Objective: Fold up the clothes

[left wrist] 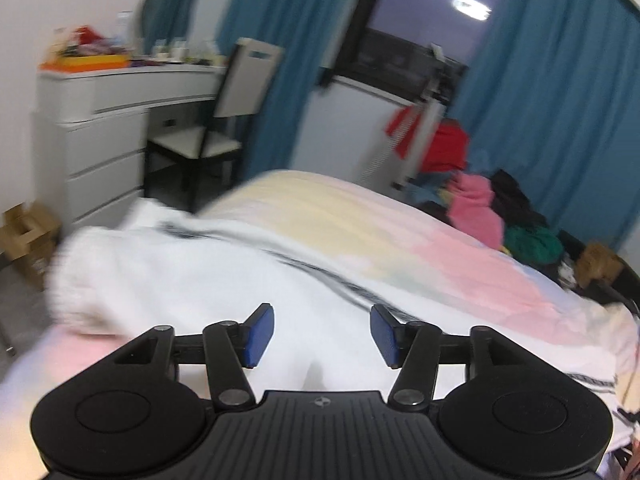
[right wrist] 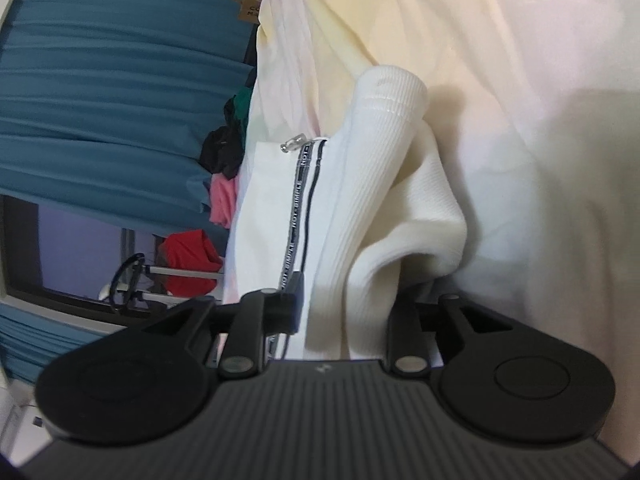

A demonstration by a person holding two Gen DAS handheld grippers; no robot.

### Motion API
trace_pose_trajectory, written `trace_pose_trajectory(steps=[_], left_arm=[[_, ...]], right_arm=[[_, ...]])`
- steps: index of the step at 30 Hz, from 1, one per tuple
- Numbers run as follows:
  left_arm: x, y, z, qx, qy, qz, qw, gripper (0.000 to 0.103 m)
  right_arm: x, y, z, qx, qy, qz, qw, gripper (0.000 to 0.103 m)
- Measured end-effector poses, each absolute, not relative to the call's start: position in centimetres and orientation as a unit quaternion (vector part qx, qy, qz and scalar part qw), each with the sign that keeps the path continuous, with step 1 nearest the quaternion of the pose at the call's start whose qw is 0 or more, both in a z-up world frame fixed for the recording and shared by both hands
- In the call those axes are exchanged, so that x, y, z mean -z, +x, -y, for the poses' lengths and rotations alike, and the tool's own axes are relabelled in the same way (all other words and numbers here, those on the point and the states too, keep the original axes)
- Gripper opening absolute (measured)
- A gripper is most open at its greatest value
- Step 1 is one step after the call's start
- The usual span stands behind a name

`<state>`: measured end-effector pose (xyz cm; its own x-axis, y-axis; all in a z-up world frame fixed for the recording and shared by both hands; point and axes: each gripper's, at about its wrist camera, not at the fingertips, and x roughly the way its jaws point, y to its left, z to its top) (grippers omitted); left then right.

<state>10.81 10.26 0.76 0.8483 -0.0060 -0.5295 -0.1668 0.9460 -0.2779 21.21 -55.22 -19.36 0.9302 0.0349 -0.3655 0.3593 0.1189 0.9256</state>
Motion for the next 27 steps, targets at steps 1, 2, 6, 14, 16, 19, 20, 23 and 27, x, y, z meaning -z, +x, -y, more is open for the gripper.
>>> trace_pose_trajectory(steps=[1,2,6,14,16,19,20,23,27], left_arm=[[-0.1,11.6,-9.1,-0.027,-0.161,-0.274,0.948,0.059],[0.7,12.5,-8.1,-0.011,-0.166,-0.275,0.947,0.059],[4.4,15.6,-5.0,0.012,-0.148,-0.294,0.944,0.059],[9.0,16.2,-2.3,0.019,-0.09,-0.343,0.935,0.058],[9.0,16.6,-2.3,0.019,-0.088,-0.344,0.935,0.059],[9.9,16.9,-1.2,0.015,-0.045,-0.354,0.934,0.06],[10.1,17.1,-0.8,0.013,-0.029,-0.357,0.934,0.06],[10.6,17.7,-0.1,0.006,-0.001,-0.362,0.932,0.06],[10.4,17.9,-0.3,0.006,-0.004,-0.366,0.931,0.06]], right_arm=[[19.6,21.2,55.5,0.104,0.662,-0.144,0.728,0.03],[19.9,21.1,55.7,0.1,0.669,-0.136,0.724,0.03],[19.5,20.8,56.2,0.103,0.669,-0.116,0.727,0.033],[19.8,22.4,57.0,0.142,0.619,-0.138,0.76,0.046],[20.7,22.6,57.6,0.133,0.637,-0.125,0.749,0.046],[20.3,23.6,57.6,0.134,0.607,-0.133,0.772,0.046],[19.4,24.0,57.1,0.143,0.574,-0.143,0.794,0.046],[16.1,25.2,54.6,0.175,0.443,-0.171,0.863,0.022],[12.5,25.5,51.1,0.192,0.343,-0.157,0.906,0.014]])
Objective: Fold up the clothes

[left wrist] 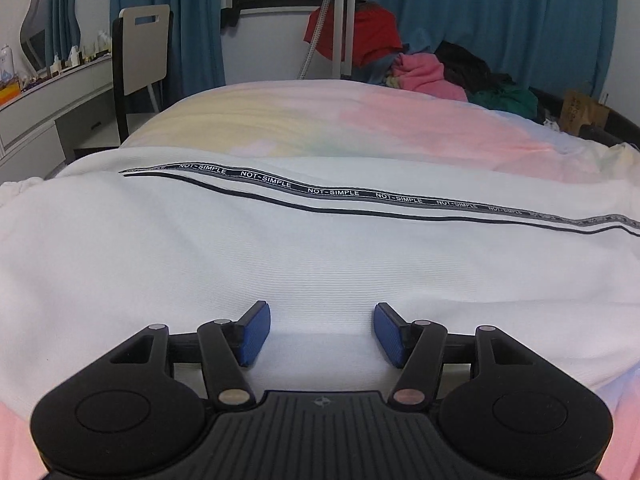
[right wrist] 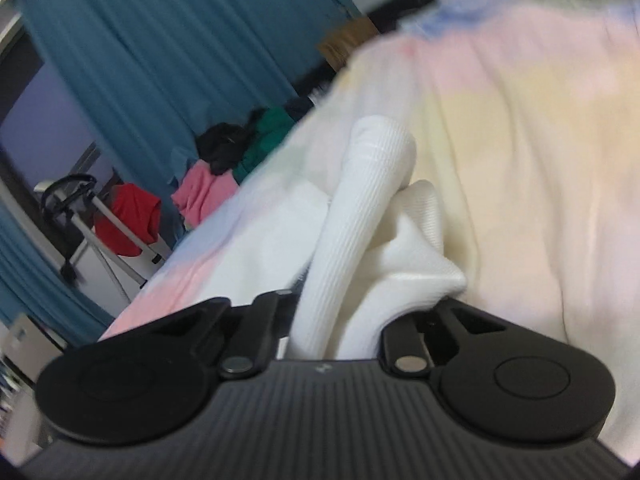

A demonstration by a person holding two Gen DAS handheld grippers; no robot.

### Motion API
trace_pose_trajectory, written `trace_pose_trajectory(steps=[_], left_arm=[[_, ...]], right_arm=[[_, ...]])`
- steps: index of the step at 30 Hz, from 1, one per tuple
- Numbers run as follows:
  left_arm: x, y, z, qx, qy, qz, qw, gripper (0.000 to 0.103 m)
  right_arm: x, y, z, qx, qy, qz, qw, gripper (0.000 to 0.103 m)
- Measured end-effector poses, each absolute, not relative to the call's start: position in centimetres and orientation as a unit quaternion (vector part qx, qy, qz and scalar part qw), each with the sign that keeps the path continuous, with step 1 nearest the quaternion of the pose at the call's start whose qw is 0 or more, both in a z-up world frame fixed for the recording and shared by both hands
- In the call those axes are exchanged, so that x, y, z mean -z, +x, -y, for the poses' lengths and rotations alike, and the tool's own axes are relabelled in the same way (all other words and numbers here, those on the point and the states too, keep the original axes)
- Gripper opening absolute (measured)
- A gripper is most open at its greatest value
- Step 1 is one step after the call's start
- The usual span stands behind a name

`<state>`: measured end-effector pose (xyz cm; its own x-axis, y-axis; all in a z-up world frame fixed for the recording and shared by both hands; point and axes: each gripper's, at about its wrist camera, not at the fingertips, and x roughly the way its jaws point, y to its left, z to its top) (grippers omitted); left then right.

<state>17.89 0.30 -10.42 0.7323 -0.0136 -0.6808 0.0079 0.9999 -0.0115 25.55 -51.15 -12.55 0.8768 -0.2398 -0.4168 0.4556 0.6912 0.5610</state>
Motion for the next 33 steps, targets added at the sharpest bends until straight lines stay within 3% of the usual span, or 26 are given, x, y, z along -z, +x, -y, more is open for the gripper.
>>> trace_pose_trajectory(steps=[9,13,17,22,33], left_arm=[[9.2,17.7,-1.3,0.009,-0.031,-0.362,0.932,0.061],[7.6,17.3,-2.4,-0.002,-0.053,-0.34,0.939,0.061],[5.6,16.4,-4.1,-0.014,-0.09,-0.308,0.947,0.061],[4.9,15.9,-5.9,0.0,-0.134,-0.296,0.946,0.061],[4.9,15.9,-6.6,0.061,-0.171,-0.279,0.943,0.061]], right_arm=[[4.2,25.6,36.5,0.082,0.07,-0.077,0.991,0.014],[3.8,24.8,28.2,-0.012,-0.048,-0.054,0.997,0.014],[7.6,24.0,20.5,-0.109,-0.152,-0.088,0.978,0.013],[14.5,22.8,15.8,-0.161,-0.225,-0.204,0.939,0.014],[13.2,22.1,11.5,-0.156,-0.231,-0.217,0.936,0.016]])
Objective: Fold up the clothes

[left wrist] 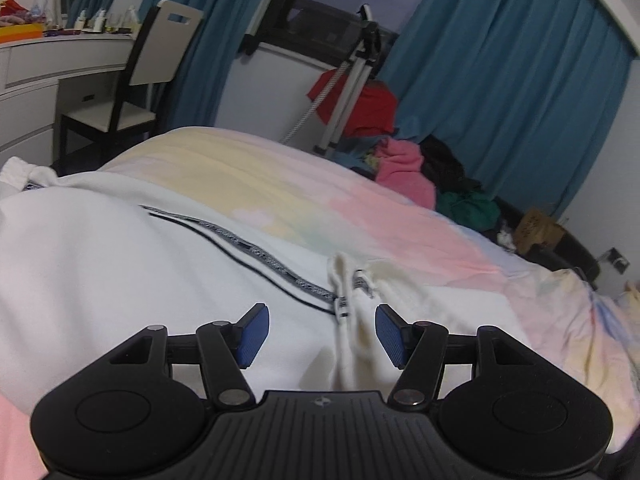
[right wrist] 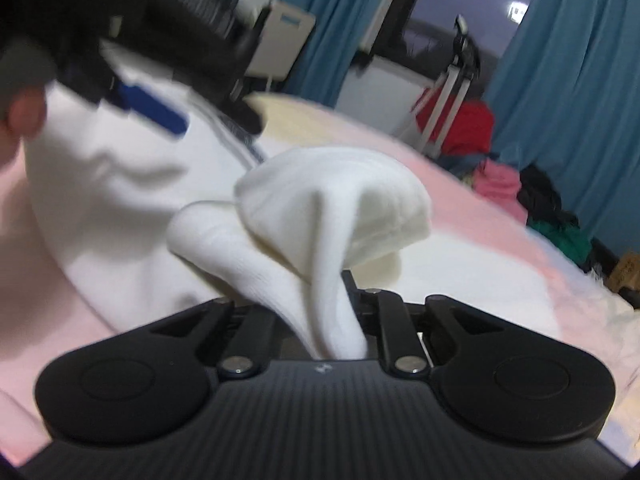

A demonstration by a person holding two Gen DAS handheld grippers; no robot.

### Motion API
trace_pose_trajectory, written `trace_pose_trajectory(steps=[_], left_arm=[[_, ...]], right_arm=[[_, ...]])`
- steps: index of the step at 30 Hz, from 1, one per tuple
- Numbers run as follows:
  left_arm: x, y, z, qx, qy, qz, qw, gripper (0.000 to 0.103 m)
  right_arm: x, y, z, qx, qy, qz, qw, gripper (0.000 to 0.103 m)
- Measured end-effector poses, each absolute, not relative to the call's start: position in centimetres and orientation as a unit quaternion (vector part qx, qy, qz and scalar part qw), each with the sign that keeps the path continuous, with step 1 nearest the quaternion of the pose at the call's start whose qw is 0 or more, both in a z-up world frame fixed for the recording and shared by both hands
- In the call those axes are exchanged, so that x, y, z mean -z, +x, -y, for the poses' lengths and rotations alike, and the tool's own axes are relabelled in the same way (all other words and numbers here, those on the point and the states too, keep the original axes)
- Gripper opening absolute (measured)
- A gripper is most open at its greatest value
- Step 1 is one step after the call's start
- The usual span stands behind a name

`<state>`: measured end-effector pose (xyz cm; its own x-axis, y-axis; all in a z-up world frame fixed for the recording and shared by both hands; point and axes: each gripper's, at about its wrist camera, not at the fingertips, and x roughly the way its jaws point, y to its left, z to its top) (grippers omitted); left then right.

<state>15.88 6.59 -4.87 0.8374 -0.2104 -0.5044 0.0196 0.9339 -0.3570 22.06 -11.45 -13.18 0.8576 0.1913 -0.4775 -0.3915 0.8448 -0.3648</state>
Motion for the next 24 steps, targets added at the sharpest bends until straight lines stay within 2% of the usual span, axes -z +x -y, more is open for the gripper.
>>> trace_pose_trajectory(steps=[4,6,8,14,17,19,21,24], left_arm=[[4.8,15.5,-6.2,0.087,-0.166,-0.268,0.945,0.061],[4.6,15.2,-6.0,0.105,-0.165,-0.261,0.945,0.061],[4.2,14.8,-5.9,0.119,-0.159,-0.251,0.947,0.062],[3.9,13.9,-4.7,0.174,-0.167,-0.247,0.938,0.067],[4.4,13.9,-3.7,0.192,-0.167,-0.253,0.933,0.067],[4.9,14.1,-3.3,0.21,-0.174,-0.261,0.926,0.067],[5.4,14.4,-2.5,0.22,-0.165,-0.266,0.924,0.065],[6.3,14.4,-0.9,0.242,-0.146,-0.267,0.922,0.065]], right_arm=[[13.2,22.1,11.4,-0.167,-0.24,-0.228,0.929,0.022],[11.9,21.8,12.2,-0.194,-0.208,-0.245,0.927,0.043],[9.8,21.2,13.7,-0.228,-0.15,-0.264,0.925,0.058],[3.9,20.5,21.8,-0.25,0.108,-0.267,0.925,0.06],[3.0,24.0,26.0,-0.212,0.21,-0.272,0.915,0.06],[3.0,27.0,27.4,-0.174,0.233,-0.3,0.908,0.061],[3.3,29.6,27.4,-0.175,0.219,-0.331,0.901,0.056],[3.7,32.6,26.1,-0.193,0.2,-0.353,0.894,0.055]])
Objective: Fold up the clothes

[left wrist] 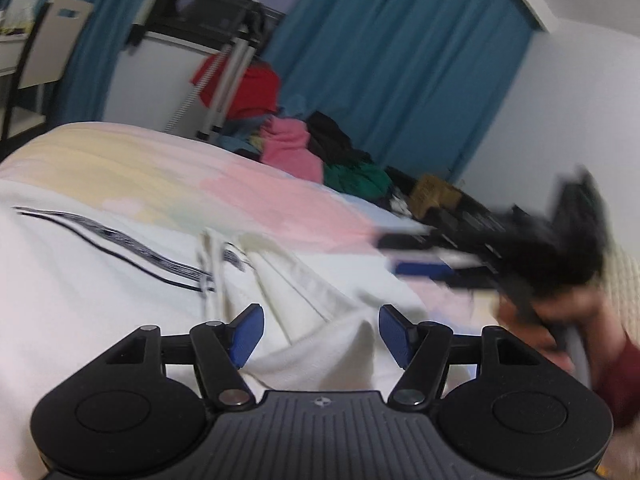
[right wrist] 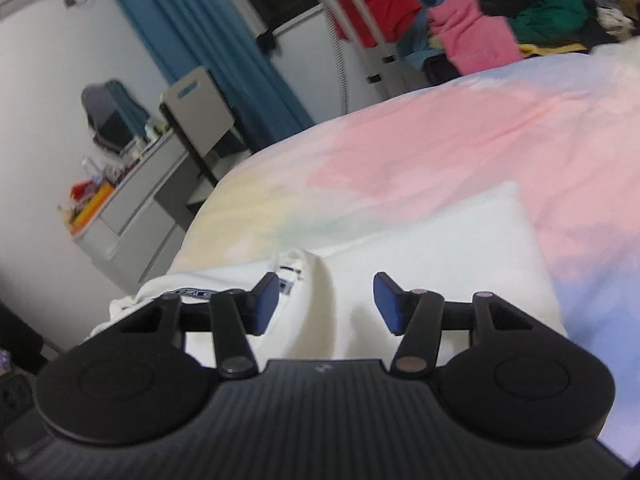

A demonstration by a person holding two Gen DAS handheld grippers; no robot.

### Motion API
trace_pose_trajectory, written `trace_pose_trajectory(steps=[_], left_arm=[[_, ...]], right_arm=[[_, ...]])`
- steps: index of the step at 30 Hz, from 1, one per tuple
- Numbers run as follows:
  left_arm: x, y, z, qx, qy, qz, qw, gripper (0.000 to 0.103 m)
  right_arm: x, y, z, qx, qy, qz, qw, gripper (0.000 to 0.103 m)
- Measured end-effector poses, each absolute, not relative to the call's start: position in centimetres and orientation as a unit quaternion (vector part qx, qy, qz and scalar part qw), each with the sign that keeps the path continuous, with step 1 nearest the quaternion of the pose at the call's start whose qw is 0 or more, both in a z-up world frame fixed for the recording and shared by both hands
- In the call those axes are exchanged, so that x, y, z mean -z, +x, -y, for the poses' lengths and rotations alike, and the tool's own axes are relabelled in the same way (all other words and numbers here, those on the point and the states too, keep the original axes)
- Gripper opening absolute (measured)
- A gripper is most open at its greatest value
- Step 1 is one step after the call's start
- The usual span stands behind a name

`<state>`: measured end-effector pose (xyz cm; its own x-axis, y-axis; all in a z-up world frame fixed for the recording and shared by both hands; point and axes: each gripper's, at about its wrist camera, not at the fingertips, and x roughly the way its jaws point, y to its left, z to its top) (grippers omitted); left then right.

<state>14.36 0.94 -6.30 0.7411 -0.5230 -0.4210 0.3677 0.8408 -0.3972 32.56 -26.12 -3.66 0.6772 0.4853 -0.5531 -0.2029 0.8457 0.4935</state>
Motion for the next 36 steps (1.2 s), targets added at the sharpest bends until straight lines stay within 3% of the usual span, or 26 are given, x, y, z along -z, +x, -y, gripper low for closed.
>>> trace_pose_trajectory(steps=[2,3,7,8,9,12,15,24,31,36], left_arm=[[7.1,14.5,0.2,0.245,-0.123,-0.264,0.925,0.062],[7.5,14.7,0.8,0.242,-0.108,-0.266,0.927,0.06],[9.1,15.4,1.3,0.226,-0.104,-0.29,0.924,0.052],[9.3,15.6,1.2,0.22,-0.107,-0.298,0.923,0.046],[9.4,15.8,1.0,0.208,-0.11,-0.309,0.921,0.037],[9.5,15.9,-0.3,0.18,-0.156,-0.347,0.907,0.025],[9.2,15.7,-1.4,0.166,-0.176,-0.365,0.899,0.021],[10.3,15.0,-3.1,0.163,-0.203,-0.382,0.887,0.023],[10.2,15.8,-3.6,0.175,-0.223,-0.363,0.888,0.029],[8.7,15.0,-2.5,0.17,-0.169,-0.314,0.919,0.041]], right_arm=[[4.0,34.7,25.0,-0.207,0.191,-0.369,0.886,0.052],[4.3,35.5,24.3,-0.21,0.186,-0.378,0.882,0.043],[6.0,37.9,21.8,-0.206,0.16,-0.427,0.866,0.028],[6.3,38.0,21.1,-0.206,0.15,-0.432,0.865,0.017],[6.4,38.1,20.4,-0.21,0.142,-0.43,0.867,0.013],[6.4,38.5,18.4,-0.23,0.139,-0.419,0.867,0.012],[6.5,38.7,16.1,-0.26,0.153,-0.414,0.859,0.012],[9.0,37.4,12.9,-0.266,0.131,-0.389,0.872,0.012],[5.8,32.2,17.4,-0.214,0.131,-0.327,0.911,0.014],[4.1,25.9,21.8,-0.135,0.099,-0.313,0.935,0.014]])
